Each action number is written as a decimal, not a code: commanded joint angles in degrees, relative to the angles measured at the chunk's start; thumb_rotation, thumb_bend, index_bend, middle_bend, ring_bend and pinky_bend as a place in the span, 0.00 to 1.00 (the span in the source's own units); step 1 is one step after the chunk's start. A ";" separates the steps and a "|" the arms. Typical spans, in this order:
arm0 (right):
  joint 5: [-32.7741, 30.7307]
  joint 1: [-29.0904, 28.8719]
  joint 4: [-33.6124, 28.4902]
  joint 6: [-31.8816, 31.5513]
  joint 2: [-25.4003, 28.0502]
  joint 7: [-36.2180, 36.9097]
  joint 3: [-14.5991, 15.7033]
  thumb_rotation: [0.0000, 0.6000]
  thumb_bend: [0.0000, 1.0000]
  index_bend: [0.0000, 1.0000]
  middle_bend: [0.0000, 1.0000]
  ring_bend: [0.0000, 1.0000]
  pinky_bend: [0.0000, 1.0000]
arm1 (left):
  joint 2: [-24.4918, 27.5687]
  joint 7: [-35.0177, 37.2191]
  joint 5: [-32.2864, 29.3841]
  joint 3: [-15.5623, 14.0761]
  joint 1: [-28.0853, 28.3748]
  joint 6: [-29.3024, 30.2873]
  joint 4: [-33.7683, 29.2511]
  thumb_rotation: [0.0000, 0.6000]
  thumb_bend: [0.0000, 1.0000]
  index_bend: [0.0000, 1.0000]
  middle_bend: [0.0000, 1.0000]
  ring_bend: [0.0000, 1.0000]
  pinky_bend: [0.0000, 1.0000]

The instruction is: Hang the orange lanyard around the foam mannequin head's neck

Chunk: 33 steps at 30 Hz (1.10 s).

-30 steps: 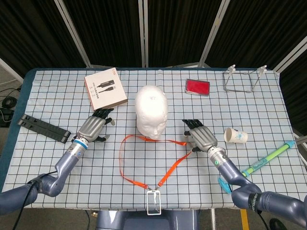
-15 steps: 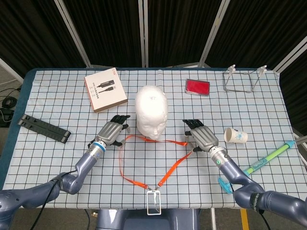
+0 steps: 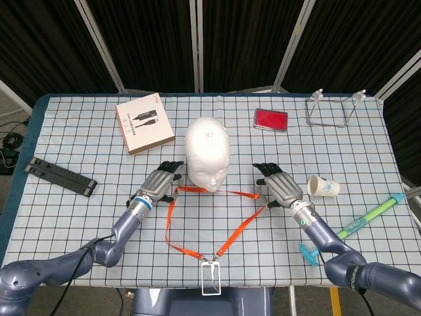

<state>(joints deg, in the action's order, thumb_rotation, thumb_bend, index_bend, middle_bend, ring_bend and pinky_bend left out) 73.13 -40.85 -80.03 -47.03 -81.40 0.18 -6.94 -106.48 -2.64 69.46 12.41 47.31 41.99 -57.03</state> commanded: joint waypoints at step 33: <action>11.24 3.08 -8.37 -9.48 6.01 0.42 2.78 1.00 0.46 0.71 0.07 0.00 0.00 | 12.23 5.95 11.11 -6.53 -9.33 17.48 -17.92 1.00 0.49 0.68 0.00 0.00 0.00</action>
<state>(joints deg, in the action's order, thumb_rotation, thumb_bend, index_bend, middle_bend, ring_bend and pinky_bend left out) 82.10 -38.37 -87.25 -54.99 -76.66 -0.31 -5.04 -96.56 2.05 78.27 7.37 39.79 56.87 -72.43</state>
